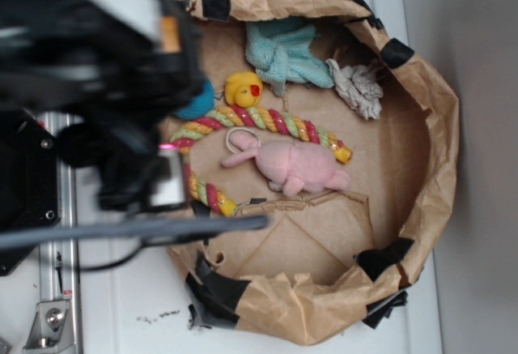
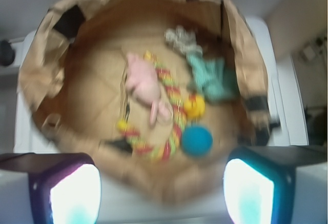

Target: Grab the pink bunny.

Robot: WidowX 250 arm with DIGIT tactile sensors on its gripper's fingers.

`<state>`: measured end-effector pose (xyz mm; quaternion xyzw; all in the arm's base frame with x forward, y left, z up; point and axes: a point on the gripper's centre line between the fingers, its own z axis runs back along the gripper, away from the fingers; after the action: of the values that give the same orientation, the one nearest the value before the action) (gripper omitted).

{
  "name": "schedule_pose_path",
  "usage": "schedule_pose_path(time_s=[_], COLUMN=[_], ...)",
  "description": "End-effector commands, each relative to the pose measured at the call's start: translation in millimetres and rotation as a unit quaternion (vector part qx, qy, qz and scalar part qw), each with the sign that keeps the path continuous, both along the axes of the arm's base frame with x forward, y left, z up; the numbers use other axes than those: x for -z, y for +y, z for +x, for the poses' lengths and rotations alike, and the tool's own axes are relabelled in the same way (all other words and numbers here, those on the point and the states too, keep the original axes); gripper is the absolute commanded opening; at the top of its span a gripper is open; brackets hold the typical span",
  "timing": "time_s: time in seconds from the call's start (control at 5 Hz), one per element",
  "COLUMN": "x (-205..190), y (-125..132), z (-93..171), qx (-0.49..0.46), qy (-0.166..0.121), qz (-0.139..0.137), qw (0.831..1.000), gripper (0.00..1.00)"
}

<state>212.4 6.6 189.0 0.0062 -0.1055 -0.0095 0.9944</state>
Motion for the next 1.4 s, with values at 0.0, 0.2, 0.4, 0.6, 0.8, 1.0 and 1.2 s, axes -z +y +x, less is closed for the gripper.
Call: schedule_pose_path(time_s=[0.0, 0.2, 0.4, 0.6, 0.8, 1.0, 1.2], x=[89, 139, 153, 156, 153, 144, 105], y=[-26, -36, -41, -41, -39, -40, -40], z=[35, 45, 66, 91, 106, 107, 94], qx=[0.118, 0.163, 0.165, 0.165, 0.165, 0.160, 0.143], qy=[0.029, 0.025, 0.025, 0.029, 0.027, 0.027, 0.002], qz=[0.009, 0.022, 0.018, 0.014, 0.019, 0.024, 0.026], qw=[0.993, 0.986, 0.986, 0.986, 0.986, 0.986, 0.989], gripper=[1.00, 1.00, 1.00, 1.00, 1.00, 0.00, 0.00])
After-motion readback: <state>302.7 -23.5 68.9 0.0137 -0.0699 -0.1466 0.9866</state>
